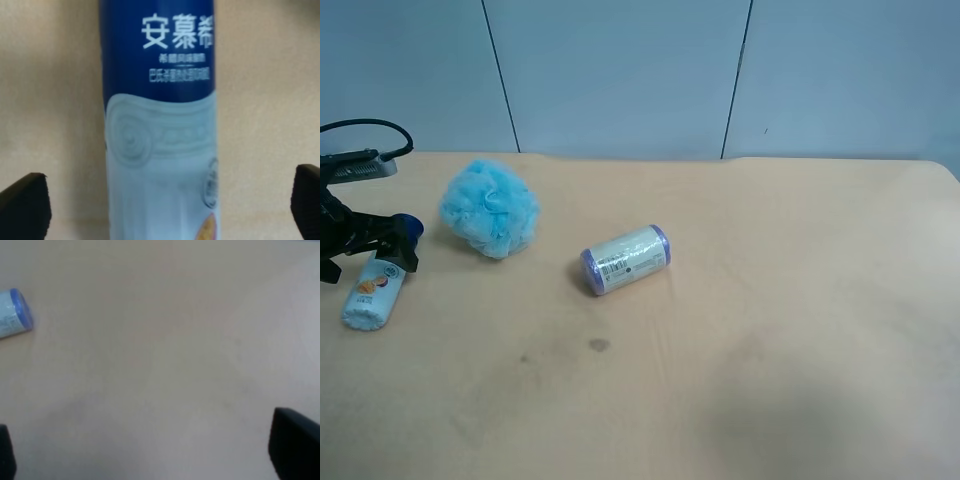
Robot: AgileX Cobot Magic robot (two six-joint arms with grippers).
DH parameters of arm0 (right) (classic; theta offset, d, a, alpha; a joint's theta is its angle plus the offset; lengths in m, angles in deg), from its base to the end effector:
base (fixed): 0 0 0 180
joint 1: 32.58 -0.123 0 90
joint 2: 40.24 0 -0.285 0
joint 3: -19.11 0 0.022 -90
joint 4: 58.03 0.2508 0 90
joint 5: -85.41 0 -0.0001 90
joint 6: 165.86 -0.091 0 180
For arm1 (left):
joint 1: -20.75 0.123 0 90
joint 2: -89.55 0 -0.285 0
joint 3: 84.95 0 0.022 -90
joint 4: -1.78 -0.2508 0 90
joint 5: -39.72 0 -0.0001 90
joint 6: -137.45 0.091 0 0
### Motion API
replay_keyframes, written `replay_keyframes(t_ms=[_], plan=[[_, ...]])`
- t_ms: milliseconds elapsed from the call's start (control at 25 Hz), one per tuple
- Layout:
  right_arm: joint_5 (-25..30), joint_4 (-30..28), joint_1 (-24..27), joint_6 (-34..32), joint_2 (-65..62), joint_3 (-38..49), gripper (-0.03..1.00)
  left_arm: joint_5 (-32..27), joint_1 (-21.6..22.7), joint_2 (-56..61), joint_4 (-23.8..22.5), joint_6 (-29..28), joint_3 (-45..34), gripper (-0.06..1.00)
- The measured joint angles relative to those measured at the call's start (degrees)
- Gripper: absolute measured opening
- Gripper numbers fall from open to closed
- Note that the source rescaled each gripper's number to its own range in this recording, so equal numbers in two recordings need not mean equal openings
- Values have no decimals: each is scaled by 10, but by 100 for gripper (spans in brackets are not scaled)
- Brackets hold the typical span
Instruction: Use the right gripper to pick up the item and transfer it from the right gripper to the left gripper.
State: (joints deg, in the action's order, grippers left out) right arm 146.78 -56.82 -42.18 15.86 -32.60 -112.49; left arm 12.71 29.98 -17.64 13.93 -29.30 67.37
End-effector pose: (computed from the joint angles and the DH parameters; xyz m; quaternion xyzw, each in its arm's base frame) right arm -0.0062 0.0007 0.2773 -0.0848 0.8502 0.0462 0.5175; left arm 0.3038 0.0405 0.1481 -0.0510 0.9844 -0.0306 0.1657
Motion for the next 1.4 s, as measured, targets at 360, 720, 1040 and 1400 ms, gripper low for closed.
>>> replay_keyframes(t_ms=[360,720,1040,1400], plan=[[0,0,0,0,0,0,100,-31,0,20,-7,0,0,99],[0,0,0,0,0,0,100,-162,0,211,-24,-15,0,99],[0,0,0,0,0,0,100,-308,0,474,-26,-22,1,99],[0,0,0,0,0,0,100,-419,0,693,-37,-70,-6,100]])
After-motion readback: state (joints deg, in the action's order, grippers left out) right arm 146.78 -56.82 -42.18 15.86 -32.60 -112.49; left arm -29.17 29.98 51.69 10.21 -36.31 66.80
